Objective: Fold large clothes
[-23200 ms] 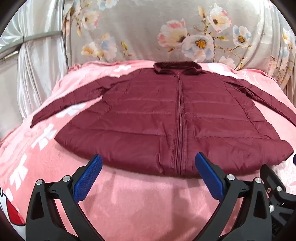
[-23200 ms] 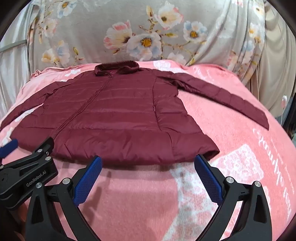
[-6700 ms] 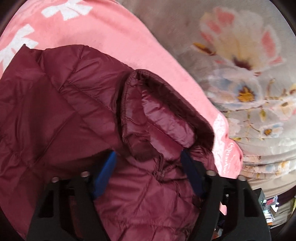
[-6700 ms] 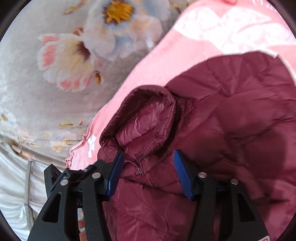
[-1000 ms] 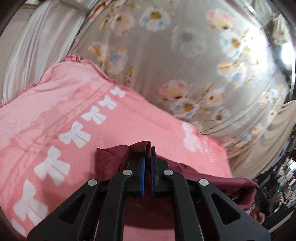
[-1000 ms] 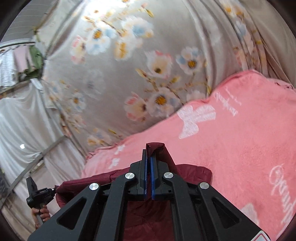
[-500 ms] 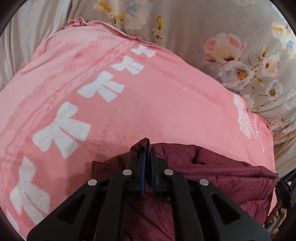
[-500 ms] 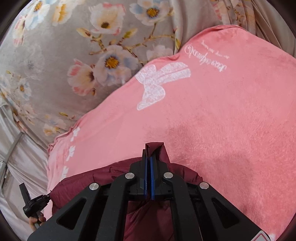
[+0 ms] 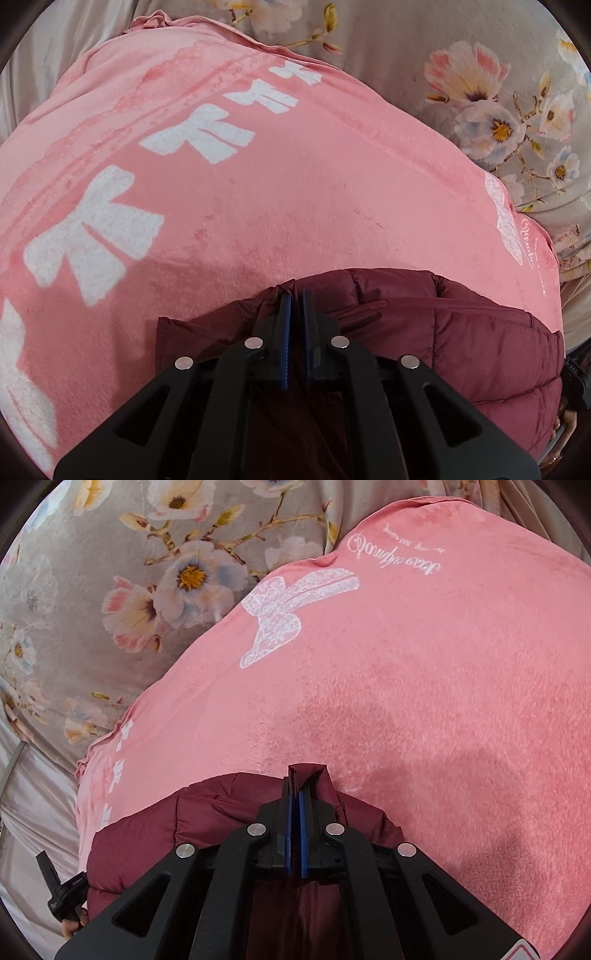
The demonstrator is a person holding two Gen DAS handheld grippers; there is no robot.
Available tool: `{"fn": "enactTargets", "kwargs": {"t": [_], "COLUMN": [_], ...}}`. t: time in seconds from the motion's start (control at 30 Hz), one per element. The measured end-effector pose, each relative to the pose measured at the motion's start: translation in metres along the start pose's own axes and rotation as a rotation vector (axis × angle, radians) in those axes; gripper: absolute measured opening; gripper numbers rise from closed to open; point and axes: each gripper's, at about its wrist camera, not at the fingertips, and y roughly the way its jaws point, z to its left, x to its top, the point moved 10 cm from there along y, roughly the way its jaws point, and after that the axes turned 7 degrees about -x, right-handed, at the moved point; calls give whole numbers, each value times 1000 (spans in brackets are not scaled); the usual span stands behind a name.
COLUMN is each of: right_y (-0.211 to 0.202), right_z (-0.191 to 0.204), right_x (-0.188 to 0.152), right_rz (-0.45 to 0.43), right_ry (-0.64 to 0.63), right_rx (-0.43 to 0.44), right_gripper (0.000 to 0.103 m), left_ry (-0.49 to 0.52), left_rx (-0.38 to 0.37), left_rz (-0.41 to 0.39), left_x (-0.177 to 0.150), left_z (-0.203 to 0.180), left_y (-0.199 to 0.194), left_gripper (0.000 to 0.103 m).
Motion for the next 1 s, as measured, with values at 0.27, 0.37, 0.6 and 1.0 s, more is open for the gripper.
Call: {"fn": "enactTargets", "kwargs": {"t": [0.27,0.37,0.6,1.0], "right_y": [-4,-36,-117,-47], "right_z": [-2,-5,50,169], "right_x": [1,15,10,-115], "right_rz": [-11,-87,-183,40], "right_ry": [25,44,-158,-600], "right_rx": [48,57,68,42], "right_gripper": [12,37,39,27], "left_ry": [4,6,195,432], "left_rx": [0,32,89,-24], "left_rz": [-39,-81,-237,77], "left_x": [1,7,30,-86], "left_z": [1,3,-39,-141], "left_y": [1,-15,-118,-34], "left_gripper": [8,17,54,56]}}
